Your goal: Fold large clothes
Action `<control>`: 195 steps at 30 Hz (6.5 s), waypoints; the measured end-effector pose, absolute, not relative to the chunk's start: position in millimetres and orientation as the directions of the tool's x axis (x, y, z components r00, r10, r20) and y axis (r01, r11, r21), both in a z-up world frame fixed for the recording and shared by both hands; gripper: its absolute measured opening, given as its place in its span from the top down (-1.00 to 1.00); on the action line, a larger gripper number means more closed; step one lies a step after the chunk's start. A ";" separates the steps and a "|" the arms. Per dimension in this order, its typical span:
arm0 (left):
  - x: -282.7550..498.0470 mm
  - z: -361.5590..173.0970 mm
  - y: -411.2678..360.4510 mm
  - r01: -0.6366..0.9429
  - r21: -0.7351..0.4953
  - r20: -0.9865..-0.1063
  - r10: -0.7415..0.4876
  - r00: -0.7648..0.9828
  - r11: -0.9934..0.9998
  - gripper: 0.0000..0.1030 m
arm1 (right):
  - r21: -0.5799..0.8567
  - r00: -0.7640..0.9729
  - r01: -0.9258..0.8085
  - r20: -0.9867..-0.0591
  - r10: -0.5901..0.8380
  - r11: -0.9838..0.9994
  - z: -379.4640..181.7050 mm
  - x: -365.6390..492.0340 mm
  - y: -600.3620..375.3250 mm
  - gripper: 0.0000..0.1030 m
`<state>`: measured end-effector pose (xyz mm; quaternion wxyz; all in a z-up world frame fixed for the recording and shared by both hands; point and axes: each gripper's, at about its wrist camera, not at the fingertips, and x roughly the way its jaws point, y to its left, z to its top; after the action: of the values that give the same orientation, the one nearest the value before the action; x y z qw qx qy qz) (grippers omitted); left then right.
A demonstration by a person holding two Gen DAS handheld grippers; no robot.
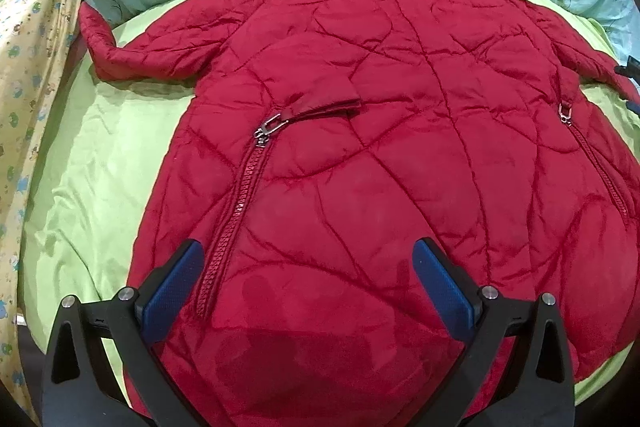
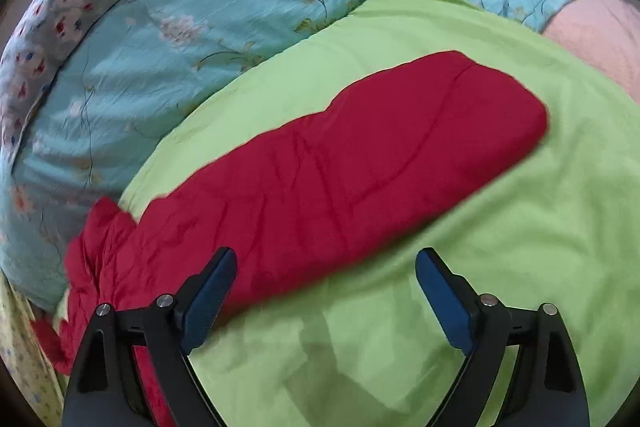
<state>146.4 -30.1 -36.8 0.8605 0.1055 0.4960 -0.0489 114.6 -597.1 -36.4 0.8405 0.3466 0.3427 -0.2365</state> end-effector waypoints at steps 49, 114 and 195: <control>239.7 -5.3 48.0 0.159 -0.408 -0.756 -0.431 0.493 0.899 -1.00 | 0.344 0.576 -0.211 -0.713 0.401 0.915 -17.3 286.9 -174.9 0.82; 318.4 44.7 33.0 0.249 -0.262 -0.643 -0.361 0.676 0.932 0.56 | 0.154 0.602 0.076 -0.795 0.078 0.985 -52.8 288.4 -283.8 -0.46; 409.1 29.7 199.7 -0.179 -0.064 -0.684 0.088 0.724 0.982 0.84 | 0.307 0.624 -0.033 -0.737 0.260 0.951 0.2 153.8 -240.0 -0.44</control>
<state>409.1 199.7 29.7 0.9262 -0.0627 0.3646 0.0720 153.8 -240.0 0.2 0.8913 0.1330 0.4256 0.0821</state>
